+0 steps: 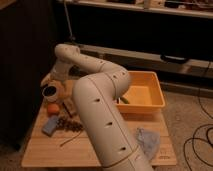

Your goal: Wipe table surface with sponge

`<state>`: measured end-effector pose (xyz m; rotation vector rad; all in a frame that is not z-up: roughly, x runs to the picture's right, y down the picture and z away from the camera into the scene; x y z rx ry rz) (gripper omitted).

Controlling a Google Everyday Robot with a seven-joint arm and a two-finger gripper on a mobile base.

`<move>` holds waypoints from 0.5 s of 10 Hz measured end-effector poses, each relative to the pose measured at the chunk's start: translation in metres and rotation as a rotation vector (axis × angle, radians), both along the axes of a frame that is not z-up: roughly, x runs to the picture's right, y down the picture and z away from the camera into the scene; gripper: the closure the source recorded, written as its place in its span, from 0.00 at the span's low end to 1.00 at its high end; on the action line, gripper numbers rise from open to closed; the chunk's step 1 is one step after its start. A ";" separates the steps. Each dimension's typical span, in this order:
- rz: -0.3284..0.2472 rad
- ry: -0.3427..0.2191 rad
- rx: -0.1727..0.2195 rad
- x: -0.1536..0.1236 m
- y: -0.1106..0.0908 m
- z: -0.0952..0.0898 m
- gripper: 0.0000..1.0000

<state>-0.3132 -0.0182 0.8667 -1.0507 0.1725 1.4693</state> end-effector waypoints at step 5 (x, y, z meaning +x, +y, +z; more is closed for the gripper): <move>-0.043 0.081 0.022 0.013 0.036 -0.059 0.20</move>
